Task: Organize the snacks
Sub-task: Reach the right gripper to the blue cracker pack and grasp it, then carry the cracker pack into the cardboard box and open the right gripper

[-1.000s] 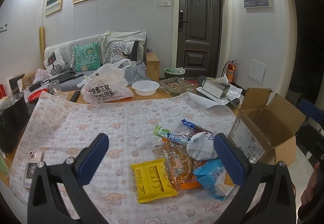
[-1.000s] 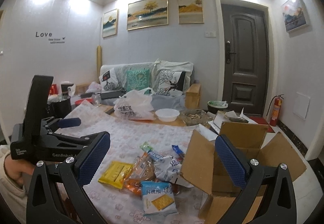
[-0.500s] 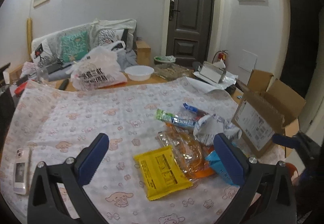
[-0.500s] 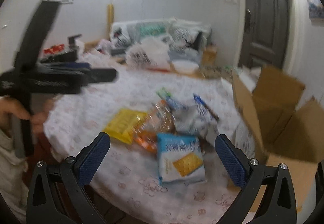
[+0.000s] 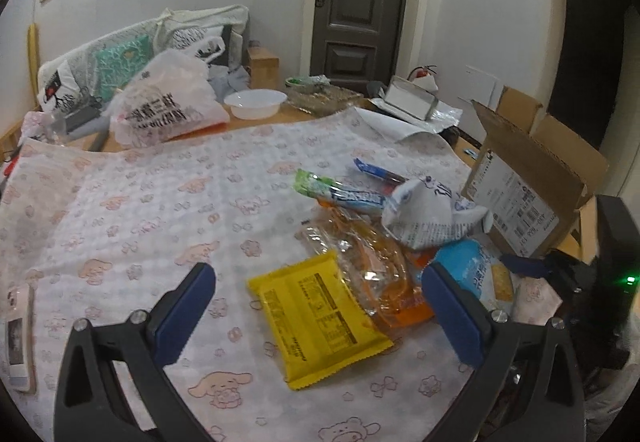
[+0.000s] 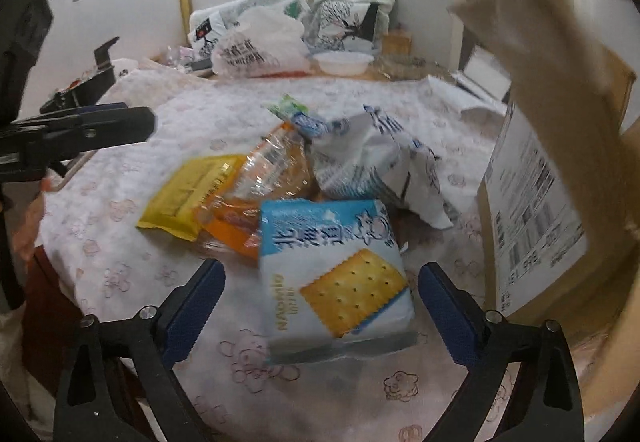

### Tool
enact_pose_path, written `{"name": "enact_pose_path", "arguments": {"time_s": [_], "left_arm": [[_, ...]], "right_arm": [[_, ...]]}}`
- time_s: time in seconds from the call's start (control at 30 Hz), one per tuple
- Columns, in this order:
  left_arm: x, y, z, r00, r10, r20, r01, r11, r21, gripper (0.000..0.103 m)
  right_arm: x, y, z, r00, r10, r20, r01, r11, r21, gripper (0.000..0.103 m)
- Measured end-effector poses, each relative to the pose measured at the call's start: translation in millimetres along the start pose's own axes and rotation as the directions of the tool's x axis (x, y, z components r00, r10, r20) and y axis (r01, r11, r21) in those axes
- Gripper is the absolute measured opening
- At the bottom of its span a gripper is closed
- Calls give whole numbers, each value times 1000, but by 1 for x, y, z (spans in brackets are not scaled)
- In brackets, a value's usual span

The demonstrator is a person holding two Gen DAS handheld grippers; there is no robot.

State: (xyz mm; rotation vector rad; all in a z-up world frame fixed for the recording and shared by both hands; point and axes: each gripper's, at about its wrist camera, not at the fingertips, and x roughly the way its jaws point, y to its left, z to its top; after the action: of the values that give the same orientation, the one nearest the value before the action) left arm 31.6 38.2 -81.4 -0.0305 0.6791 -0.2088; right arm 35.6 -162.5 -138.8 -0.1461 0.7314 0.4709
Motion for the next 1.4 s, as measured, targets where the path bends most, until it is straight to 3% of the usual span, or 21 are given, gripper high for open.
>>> {"name": "enact_pose_path", "arguments": {"time_s": [0.17, 0.27, 0.43, 0.6, 0.8, 1.0, 1.07, 1.13, 1.27, 1.4], "left_arm": [[10, -1, -1, 999, -5, -37, 4, 1000, -9, 102], [14, -1, -2, 998, -39, -53, 38, 999, -21, 102], [12, -3, -1, 993, -110, -44, 108, 993, -54, 102], [12, -11, 1, 968, -237, -88, 231, 970, -70, 102], [-3, -26, 7, 928, -360, -96, 351, 932, -94, 97], [-40, -33, 31, 912, -407, -41, 403, 911, -86, 79], [-55, -39, 45, 902, -432, -13, 430, 900, -67, 64], [-65, -49, 58, 894, -449, -3, 448, 893, -34, 57], [-72, -89, 89, 907, -421, -2, 420, 904, 77, 55], [-62, -136, 114, 906, -423, -19, 420, 891, 173, 54]], "right_arm": [[10, -5, -3, 999, 23, -27, -22, 999, 35, 65], [4, 0, -4, 996, 75, -47, -73, 997, 30, 63], [11, 2, 1, 995, 83, -55, -80, 996, 50, 64], [10, 6, 5, 996, 80, -49, -77, 995, 56, 63], [-22, 24, 18, 986, 160, 47, -160, 987, 16, 62], [-67, 41, 51, 942, 264, 207, -260, 964, -47, 62], [-83, 41, 61, 928, 270, 259, -262, 963, -66, 62], [-94, 37, 70, 916, 271, 297, -258, 963, -80, 62], [-118, 11, 81, 898, 252, 361, -239, 968, -82, 62], [-139, -26, 85, 898, 206, 388, -206, 978, -43, 62]]}}
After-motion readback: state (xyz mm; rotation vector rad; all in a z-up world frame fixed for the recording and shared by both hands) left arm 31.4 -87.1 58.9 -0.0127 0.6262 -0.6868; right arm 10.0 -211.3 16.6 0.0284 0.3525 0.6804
